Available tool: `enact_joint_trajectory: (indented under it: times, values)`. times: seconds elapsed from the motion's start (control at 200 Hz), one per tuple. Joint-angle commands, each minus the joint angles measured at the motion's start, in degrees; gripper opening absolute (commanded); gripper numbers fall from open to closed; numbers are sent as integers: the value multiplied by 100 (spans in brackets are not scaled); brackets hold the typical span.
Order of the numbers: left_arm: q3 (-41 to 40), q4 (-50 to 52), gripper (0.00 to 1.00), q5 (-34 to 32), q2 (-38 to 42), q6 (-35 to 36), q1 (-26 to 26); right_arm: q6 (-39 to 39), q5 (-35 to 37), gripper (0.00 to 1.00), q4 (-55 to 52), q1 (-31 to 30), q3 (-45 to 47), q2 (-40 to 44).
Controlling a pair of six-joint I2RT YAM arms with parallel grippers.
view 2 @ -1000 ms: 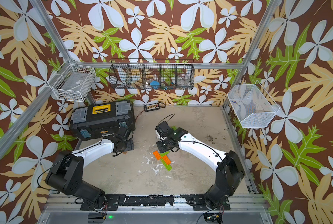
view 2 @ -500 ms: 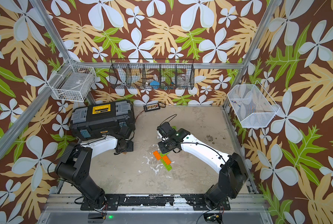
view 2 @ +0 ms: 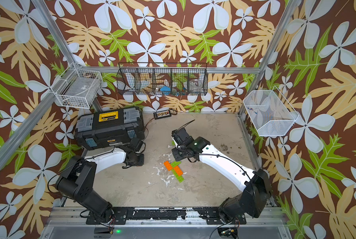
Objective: Assemble a small pinwheel with lego
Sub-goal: Pick up the lego brick from the center of the board, then place the lego brick at the center of the board.
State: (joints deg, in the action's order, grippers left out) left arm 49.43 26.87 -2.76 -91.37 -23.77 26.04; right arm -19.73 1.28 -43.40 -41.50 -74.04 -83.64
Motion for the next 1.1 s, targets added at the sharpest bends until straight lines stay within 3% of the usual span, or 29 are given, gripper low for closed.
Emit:
enact_joint_trajectory:
  times: [0.0, 0.265, 0.445, 0.711, 1.091]
  values:
    - [-176, 255, 38, 341, 293, -106, 444, -183, 167, 18, 185, 151, 64, 180]
    - [-372, 44, 38, 628, 552, -606, 2311, -264, 177, 18, 341, 501, 226, 494]
    - [75, 19, 38, 358, 69, -406, 3057, -299, 256, 18, 349, 559, 288, 624]
    - [131, 353, 55, -131, -124, -356, 3229, -286, 372, 21, 280, 639, 339, 786]
    - [-113, 625, 55, -387, 340, -703, 3223, -304, 344, 22, 305, 643, 464, 899]
